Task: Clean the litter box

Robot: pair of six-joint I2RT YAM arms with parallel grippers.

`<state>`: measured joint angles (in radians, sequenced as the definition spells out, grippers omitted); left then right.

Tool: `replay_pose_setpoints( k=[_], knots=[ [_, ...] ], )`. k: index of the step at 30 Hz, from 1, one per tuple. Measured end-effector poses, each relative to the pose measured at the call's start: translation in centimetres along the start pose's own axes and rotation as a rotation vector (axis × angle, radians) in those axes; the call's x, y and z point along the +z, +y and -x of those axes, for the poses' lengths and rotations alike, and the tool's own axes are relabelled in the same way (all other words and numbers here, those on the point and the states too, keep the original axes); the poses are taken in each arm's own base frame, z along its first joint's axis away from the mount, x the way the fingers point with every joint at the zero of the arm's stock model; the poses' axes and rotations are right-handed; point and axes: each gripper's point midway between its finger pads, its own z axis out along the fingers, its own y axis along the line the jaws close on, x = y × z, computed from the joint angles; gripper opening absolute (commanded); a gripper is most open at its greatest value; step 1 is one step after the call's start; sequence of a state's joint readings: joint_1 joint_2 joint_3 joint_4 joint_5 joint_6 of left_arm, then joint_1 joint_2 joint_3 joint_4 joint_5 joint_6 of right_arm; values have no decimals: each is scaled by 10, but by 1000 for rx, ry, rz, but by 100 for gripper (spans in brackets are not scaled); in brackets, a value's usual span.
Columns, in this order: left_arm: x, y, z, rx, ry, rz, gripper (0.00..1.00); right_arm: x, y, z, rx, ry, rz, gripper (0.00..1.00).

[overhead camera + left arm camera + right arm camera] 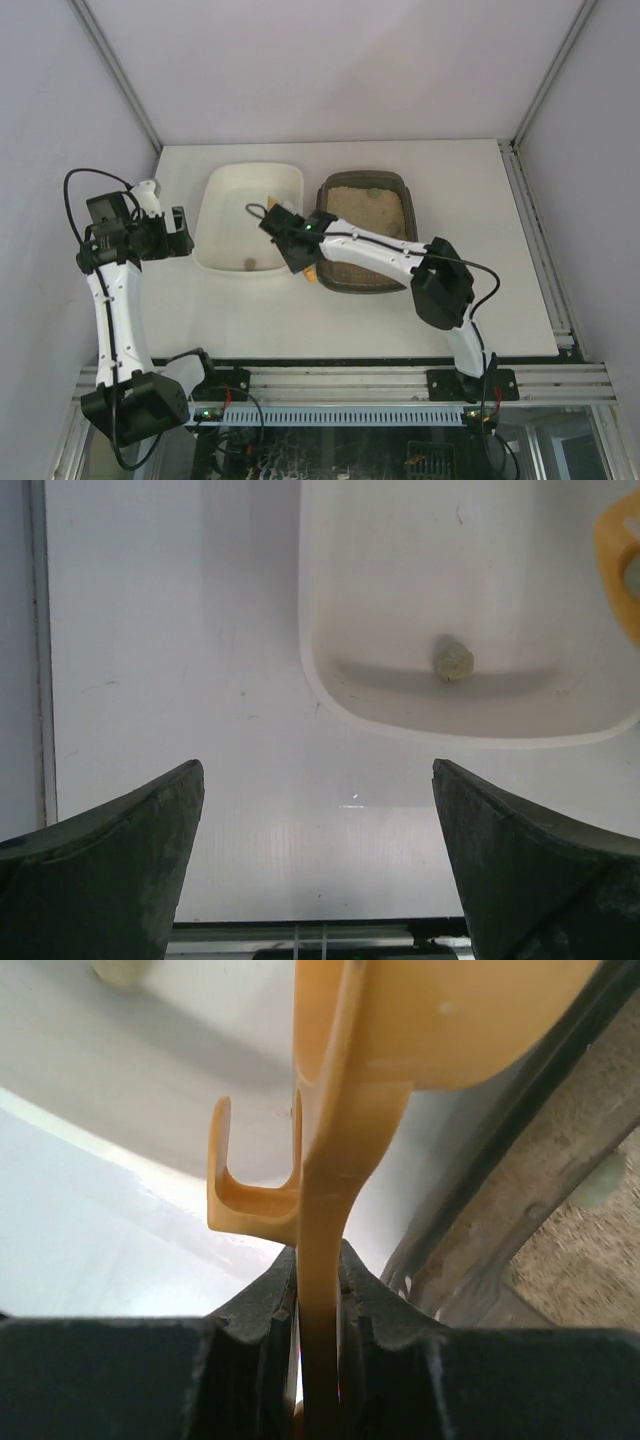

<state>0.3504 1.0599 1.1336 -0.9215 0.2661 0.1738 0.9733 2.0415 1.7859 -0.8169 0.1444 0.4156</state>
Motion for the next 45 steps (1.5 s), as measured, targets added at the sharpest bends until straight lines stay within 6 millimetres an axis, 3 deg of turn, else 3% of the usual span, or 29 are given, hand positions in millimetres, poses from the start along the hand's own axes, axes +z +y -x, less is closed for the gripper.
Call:
replay_pose_setpoints(
  k=[6,10,15,19,25,30,35,41,43,45],
  knots=[
    [-12,0,14,3,-90,19,100,-1,-14,-24,-169,49,-227,0],
    [-15,0,18,2,-112,23,100,-11,-32,-13,-179,26,-310,0],
    [-14,-1,16,-7,-106,20,100,-17,-38,-1,-188,-9,-344,0],
    [-12,-1,15,-10,-112,22,100,-20,-34,3,-243,-18,-349,0],
    [-12,0,16,-22,-120,25,100,-12,-12,4,-406,-30,-363,0],
    [-13,-1,17,-30,-124,26,100,-6,-10,-1,-489,-14,-393,0],
    [-13,2,16,-35,-122,39,100,-8,-13,10,-520,-51,-429,0],
    [-13,0,16,-61,-122,34,100,-27,-46,21,-492,-74,-576,0],
    [-13,-4,16,-80,-123,18,100,-40,-68,14,-447,-58,-617,0],
    [-12,-9,16,-100,-120,-1,100,-58,-103,-1,-388,-26,-676,0]
  ],
)
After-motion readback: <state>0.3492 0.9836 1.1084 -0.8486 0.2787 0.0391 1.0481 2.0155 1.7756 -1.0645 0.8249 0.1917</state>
